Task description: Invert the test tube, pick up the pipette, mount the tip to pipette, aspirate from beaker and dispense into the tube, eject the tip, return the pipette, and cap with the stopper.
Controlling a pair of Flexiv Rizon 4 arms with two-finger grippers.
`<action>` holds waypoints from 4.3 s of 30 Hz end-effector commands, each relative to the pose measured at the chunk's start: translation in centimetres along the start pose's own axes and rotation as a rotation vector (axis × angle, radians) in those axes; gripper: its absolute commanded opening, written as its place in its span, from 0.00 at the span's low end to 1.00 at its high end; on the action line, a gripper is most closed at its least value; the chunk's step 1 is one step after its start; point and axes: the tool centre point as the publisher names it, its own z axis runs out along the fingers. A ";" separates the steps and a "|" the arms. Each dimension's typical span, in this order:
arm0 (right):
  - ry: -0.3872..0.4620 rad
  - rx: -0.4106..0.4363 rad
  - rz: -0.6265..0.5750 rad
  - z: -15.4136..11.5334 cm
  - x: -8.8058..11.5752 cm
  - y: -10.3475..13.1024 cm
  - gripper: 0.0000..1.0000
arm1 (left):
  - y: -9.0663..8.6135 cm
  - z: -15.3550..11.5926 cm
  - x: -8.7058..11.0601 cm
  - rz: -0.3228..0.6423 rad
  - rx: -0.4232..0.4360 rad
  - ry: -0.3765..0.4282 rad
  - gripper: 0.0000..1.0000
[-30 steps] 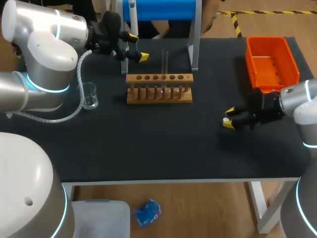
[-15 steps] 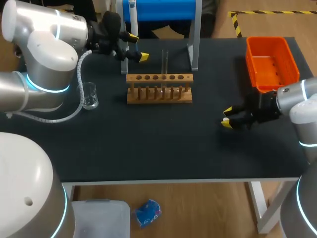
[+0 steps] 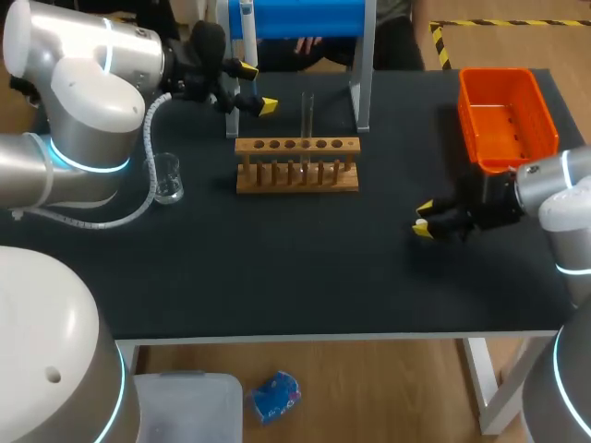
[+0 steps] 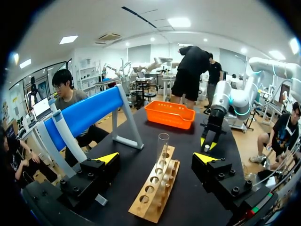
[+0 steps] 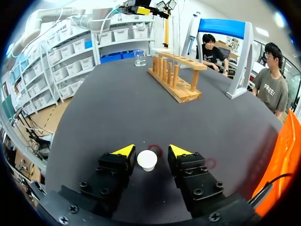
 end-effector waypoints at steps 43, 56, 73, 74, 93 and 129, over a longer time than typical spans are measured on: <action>-0.042 0.011 -0.306 -7.3 -4.2 16.5 0.00 | -0.1 0.0 -0.1 0.000 -0.004 0.006 1.00; 0.034 0.013 -0.381 -6.5 -5.9 27.3 0.00 | -0.1 0.0 -0.1 0.000 -0.004 0.006 1.00; 0.045 0.031 -0.401 -0.2 -5.4 32.7 0.00 | -0.1 0.0 -0.1 0.000 -0.004 0.006 1.00; 0.045 0.031 -0.401 -0.2 -5.4 32.7 0.00 | -0.1 0.0 -0.1 0.000 -0.004 0.006 1.00; 0.045 0.031 -0.401 -0.2 -5.4 32.7 0.00 | -0.1 0.0 -0.1 0.000 -0.004 0.006 1.00; 0.075 0.011 -0.365 4.2 -5.5 32.5 0.00 | -0.1 0.0 -0.1 0.000 -0.004 0.006 1.00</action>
